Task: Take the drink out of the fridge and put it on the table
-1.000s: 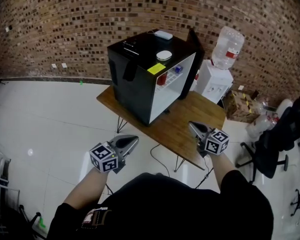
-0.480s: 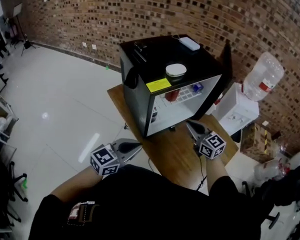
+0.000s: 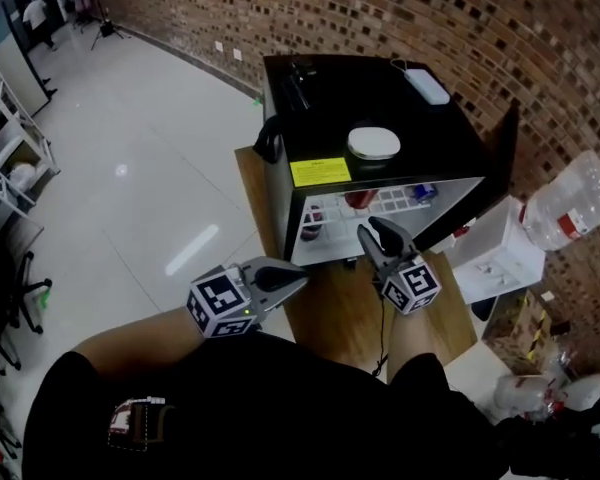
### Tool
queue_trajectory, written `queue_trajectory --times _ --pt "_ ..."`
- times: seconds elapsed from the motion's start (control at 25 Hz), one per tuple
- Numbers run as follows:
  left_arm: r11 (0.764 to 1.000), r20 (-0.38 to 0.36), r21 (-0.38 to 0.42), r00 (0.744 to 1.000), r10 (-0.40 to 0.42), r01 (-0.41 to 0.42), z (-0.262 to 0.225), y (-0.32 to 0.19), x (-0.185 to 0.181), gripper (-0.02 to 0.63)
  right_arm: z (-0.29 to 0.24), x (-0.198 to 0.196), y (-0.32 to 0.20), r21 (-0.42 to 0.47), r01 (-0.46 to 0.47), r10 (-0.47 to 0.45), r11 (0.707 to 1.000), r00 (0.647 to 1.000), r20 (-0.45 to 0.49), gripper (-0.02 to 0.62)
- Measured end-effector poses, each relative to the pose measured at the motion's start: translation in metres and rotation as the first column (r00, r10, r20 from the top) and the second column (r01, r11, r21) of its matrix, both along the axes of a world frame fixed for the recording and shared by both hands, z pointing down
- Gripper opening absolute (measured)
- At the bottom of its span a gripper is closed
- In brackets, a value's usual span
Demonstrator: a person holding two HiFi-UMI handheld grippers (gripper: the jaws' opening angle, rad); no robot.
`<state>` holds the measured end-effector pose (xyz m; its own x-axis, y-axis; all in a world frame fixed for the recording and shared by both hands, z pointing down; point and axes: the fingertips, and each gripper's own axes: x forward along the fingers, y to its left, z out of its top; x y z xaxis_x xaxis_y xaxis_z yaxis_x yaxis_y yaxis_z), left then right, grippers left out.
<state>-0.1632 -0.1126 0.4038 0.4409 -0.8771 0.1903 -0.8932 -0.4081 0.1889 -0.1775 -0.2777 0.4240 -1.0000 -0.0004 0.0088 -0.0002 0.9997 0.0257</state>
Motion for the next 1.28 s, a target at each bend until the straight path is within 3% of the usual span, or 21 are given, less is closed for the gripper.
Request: queue_trajectory --times 0.16,0.44,0.92,1.28 --pt "0.999 -0.004 -0.028 0.999 0.036 -0.036 0.003 -0.005 0.017 -0.008 0.004 -0.008 -0.008 -0.017 -0.04 0.04 0.999 0.999 0.028 0.227" --pt "0.998 0.044 -0.048 0.998 0.046 -0.044 0.009 -0.005 0.012 -0.008 0.003 -0.024 -0.018 0.035 -0.11 0.109 0.993 0.994 0.03 0.314" --pt "0.996 0.076 -0.033 0.994 0.084 -0.082 0.001 0.003 -0.005 -0.008 0.003 -0.059 -0.039 0.025 -0.273 0.274 0.962 0.962 -0.008 0.348" --pt "0.995 0.066 -0.03 0.993 0.1 -0.098 0.002 0.003 -0.013 -0.008 0.004 -0.072 -0.046 0.046 -0.296 0.297 0.954 0.955 -0.023 0.367"
